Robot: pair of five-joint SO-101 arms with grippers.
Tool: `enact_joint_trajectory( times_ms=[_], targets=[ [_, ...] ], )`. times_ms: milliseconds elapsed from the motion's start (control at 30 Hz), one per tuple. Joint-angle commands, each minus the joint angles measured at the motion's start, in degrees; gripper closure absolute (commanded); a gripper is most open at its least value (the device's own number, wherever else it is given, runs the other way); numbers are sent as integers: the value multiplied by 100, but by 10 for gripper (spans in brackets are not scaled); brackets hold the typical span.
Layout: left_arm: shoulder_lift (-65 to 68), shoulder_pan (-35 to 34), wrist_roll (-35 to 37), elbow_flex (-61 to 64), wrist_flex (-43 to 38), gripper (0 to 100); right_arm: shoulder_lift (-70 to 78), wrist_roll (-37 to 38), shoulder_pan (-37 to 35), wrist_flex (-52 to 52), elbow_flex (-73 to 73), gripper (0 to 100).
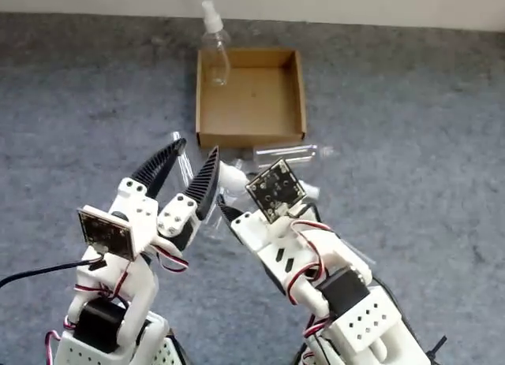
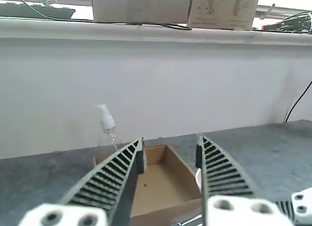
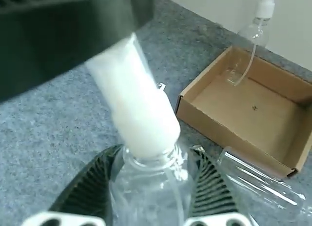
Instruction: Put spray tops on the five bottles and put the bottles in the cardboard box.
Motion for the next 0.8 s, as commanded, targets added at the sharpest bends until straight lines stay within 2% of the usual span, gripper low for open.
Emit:
enact_joint_trajectory(
  times_ms=[0,200,400,533,767],
  targets=[
    [31,-22,-70,-13,-35,832,-171,-18,31,4,-66,995],
    [-31,-602,-62,-22,-44,832,-321,-18,233,-31,101,995],
    [-4,-1015,-53,31,-44,832,31,-53,1270,-453,-435,995],
    [22,-998,-53,40,-44,832,1341,-53,1701,-690,-1358,995],
    [22,-980,-62,391,-70,832,4497,-53,1815,-813,-3987,995]
  ],
)
